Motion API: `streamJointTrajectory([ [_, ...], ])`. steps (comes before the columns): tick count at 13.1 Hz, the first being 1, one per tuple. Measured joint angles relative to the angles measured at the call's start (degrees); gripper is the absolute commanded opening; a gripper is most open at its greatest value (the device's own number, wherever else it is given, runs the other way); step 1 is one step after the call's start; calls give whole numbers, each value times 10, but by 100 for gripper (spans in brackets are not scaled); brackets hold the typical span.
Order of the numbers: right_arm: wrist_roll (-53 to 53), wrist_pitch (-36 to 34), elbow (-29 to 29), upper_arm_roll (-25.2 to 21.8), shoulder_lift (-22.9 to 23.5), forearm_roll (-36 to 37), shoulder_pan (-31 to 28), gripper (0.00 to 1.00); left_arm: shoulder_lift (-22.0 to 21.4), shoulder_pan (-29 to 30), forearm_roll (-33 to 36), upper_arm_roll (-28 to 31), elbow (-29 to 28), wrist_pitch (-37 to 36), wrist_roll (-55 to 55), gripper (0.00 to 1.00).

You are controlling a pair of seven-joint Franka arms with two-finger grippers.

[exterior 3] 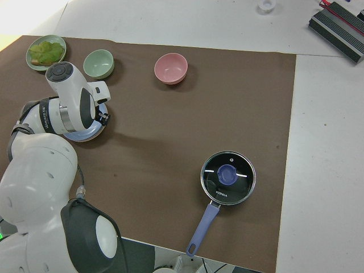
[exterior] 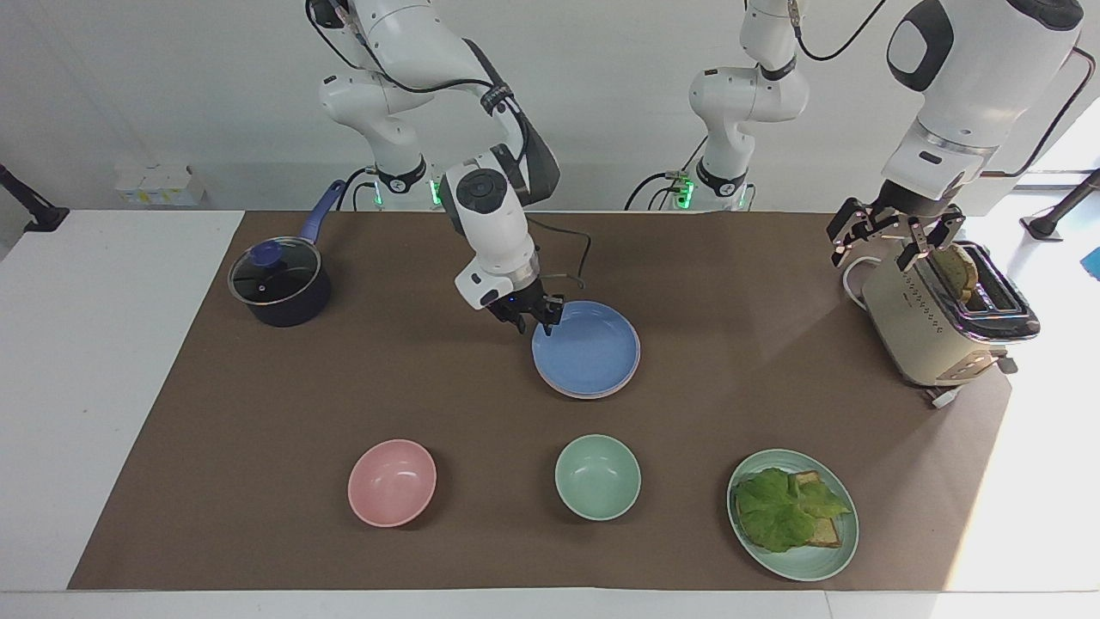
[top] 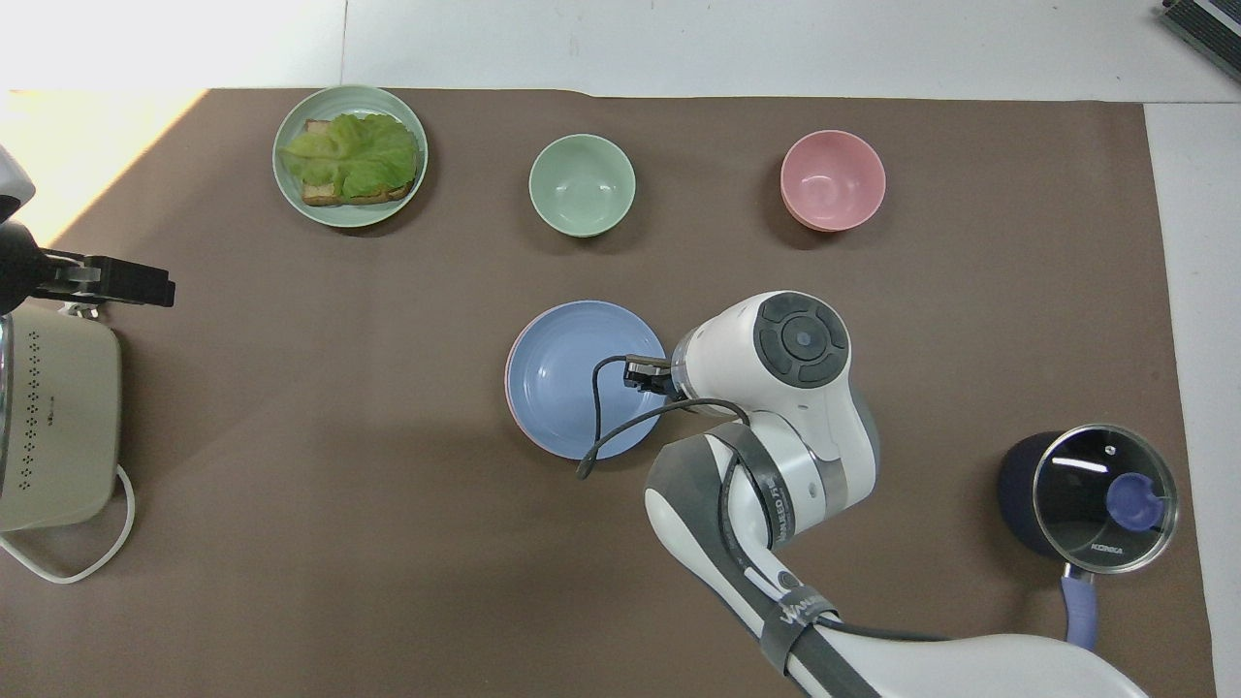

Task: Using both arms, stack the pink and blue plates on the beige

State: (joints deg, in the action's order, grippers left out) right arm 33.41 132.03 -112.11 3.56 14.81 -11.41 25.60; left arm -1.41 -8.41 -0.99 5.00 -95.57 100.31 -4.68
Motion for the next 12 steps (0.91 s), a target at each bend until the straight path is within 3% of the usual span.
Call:
streamJointTrajectory([
  [4, -1, -26, 9, -10, -35, 28, -24, 100, 0, 0, 0, 0, 0, 0, 0, 100],
  [7, -12, -82, 11, -11, -95, 85, -87, 100, 0, 0, 0, 0, 0, 0, 0, 100],
  [12, -104, -170, 46, -13, -165, 90, -219, 100, 0, 0, 0, 0, 0, 0, 0, 100],
])
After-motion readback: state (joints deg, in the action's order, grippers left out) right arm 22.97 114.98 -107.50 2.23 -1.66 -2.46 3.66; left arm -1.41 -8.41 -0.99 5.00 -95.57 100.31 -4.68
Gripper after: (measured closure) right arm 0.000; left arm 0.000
